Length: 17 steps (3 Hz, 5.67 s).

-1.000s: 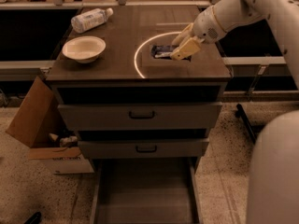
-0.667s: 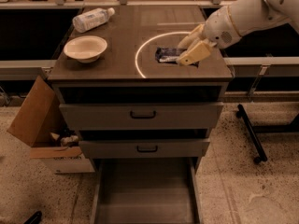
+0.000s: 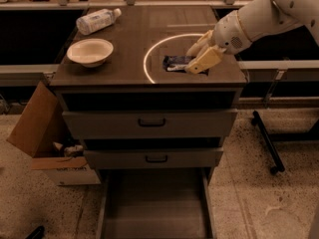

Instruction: Place rxbar blueberry into bottom drawer

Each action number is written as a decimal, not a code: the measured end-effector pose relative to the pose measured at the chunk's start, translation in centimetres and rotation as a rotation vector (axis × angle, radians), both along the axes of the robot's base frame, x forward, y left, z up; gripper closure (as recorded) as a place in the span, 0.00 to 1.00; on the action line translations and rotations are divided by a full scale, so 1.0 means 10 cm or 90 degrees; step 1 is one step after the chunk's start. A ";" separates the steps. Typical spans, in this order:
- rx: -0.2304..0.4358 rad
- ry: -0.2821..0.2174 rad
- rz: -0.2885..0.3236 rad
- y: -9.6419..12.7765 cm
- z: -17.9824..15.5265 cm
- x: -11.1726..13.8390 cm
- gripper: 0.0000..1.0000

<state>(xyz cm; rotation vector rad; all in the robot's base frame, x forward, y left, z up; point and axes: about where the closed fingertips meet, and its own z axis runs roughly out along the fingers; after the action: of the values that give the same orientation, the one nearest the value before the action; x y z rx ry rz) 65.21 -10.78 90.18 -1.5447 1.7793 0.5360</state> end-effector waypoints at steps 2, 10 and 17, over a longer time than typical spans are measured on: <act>0.005 0.037 -0.054 -0.19 -0.54 -0.62 1.00; 0.228 0.196 -0.120 -0.04 -3.09 -1.26 1.00; 0.215 0.254 -0.115 -0.07 -5.74 -1.33 1.00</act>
Offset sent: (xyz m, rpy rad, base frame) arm -0.1141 -0.0321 -0.1138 0.0012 0.1289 -0.1576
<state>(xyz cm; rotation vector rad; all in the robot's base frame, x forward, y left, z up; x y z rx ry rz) 51.88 -11.52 32.79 -1.0850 1.9707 1.0504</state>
